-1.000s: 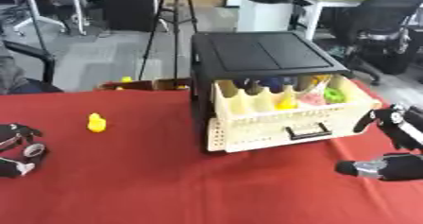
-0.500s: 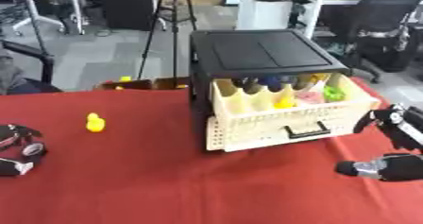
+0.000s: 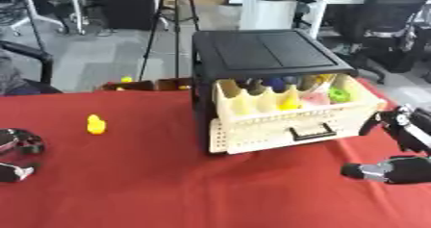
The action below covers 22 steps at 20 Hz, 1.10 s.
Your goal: Pick up objects from table and place into drawer.
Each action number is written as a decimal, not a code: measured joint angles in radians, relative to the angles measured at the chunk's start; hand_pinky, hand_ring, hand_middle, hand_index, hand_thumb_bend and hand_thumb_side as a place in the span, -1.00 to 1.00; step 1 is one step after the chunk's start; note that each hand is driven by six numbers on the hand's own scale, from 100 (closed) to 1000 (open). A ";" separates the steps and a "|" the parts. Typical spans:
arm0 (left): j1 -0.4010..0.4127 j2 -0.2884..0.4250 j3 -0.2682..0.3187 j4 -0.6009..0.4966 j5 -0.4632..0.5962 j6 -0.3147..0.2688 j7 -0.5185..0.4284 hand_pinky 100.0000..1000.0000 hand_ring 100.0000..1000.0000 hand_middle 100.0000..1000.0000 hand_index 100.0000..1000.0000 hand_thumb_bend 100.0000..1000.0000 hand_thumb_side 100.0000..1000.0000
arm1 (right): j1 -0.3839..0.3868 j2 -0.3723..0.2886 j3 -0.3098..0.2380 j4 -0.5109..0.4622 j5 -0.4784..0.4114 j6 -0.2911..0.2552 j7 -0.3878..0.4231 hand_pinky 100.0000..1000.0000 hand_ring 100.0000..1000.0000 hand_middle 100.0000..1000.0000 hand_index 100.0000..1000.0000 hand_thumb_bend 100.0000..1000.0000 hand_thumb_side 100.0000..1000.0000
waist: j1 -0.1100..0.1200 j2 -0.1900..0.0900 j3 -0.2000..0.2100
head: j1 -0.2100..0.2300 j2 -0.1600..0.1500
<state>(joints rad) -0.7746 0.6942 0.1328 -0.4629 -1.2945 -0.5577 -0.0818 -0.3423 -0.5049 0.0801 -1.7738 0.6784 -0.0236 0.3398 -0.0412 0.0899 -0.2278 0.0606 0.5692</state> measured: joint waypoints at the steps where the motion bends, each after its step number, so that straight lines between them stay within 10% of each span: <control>1: 0.000 0.000 0.000 0.000 0.000 0.002 0.002 0.14 0.31 0.33 0.72 -0.84 -0.46 | 0.000 0.000 0.000 0.000 0.000 0.000 0.000 -0.64 -1.00 -1.00 0.13 0.81 0.34 | -0.001 0.000 0.000 | 0.000 0.000; 22: 0.001 -0.008 0.000 0.004 0.031 0.060 0.047 -0.52 -0.56 -0.67 0.10 -1.00 -0.66 | 0.000 0.006 0.000 0.005 0.000 -0.004 -0.003 -0.63 -1.00 -1.00 0.13 0.79 0.37 | -0.004 0.003 0.002 | -0.001 0.001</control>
<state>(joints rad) -0.7739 0.6861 0.1326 -0.4593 -1.2639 -0.4974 -0.0344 -0.3422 -0.4986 0.0800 -1.7689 0.6785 -0.0280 0.3365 -0.0450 0.0925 -0.2257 0.0591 0.5697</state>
